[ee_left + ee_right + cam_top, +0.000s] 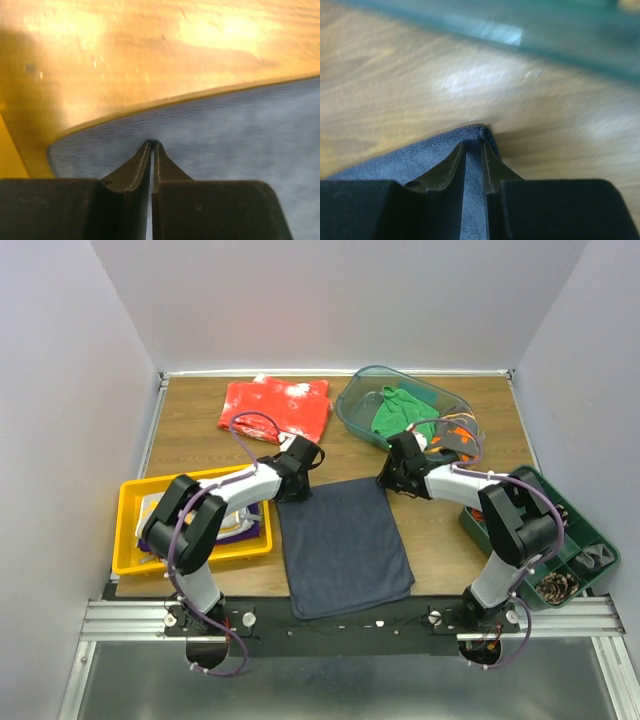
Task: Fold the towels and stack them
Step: Fold the towel at the center of the board.
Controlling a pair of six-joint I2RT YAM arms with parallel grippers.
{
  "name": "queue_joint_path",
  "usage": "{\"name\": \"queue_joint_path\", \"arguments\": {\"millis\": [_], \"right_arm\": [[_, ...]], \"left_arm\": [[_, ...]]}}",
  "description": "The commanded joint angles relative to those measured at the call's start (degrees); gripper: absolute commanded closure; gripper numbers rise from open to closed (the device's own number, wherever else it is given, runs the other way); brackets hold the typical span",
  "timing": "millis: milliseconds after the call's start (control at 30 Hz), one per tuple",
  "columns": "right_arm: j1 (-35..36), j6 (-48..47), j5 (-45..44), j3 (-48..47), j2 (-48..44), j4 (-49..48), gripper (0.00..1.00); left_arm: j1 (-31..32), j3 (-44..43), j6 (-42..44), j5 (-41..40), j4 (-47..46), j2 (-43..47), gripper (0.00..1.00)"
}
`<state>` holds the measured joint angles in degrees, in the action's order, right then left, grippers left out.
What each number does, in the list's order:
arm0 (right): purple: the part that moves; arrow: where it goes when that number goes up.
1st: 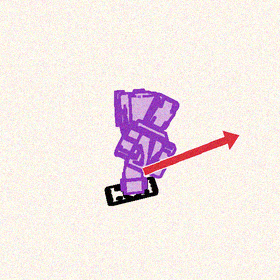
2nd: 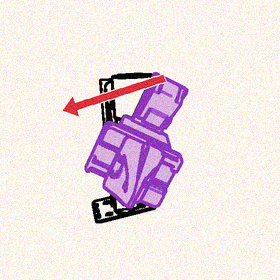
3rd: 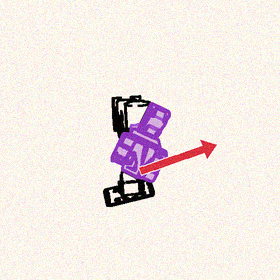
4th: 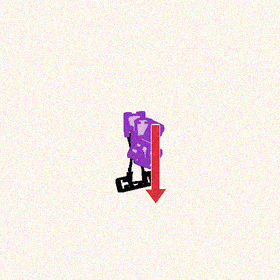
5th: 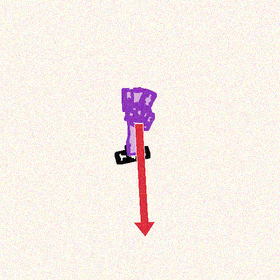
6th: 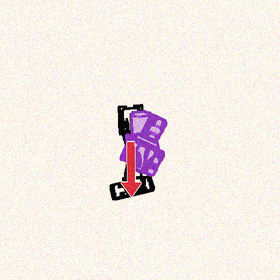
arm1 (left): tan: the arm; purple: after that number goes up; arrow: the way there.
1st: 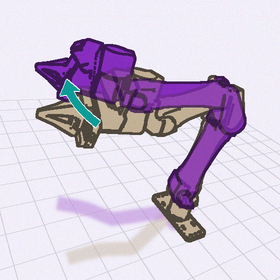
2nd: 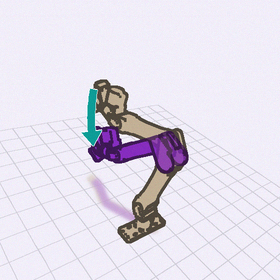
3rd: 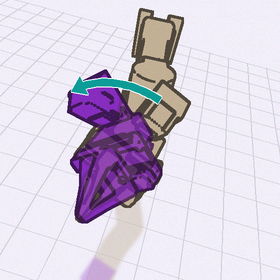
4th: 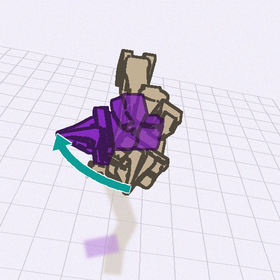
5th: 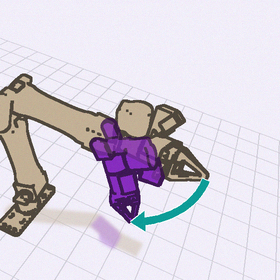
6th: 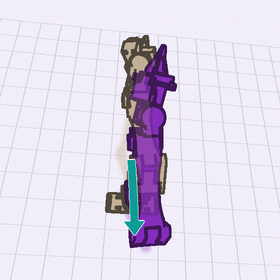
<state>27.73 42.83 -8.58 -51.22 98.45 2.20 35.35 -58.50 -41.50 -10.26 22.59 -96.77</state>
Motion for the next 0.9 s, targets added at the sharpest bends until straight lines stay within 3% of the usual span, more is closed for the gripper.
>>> {"name": "queue_joint_path", "arguments": {"millis": [0,200,333,433,867], "right_arm": [[-4.2,-3.4,-1.0,-1.2,2.0,1.1,0.74],[-4.7,-5.0,-1.5,-1.8,-0.8,4.4,0.7],[-4.7,-5.3,-3.9,-1.3,-4.1,6.0,0.65],[-4.8,-6.7,-6.6,-0.9,-4.5,5.5,0.58],[-4.9,-10.2,-1.5,-1.0,0.0,0.4,0.55]], "left_arm": [[-1.5,-3.2,3.7,-1.9,-1.1,-5.5,0.88],[-2.5,-7.8,5.8,-0.2,-2.6,-6.3,0.81],[-2.8,-10.7,5.6,-1.9,-0.5,-4.6,0.65],[-3.5,-10.1,4.8,-3.8,1.6,-2.5,0.59],[-6.6,-0.8,2.0,-3.6,-1.3,0.8,0.56]]}}
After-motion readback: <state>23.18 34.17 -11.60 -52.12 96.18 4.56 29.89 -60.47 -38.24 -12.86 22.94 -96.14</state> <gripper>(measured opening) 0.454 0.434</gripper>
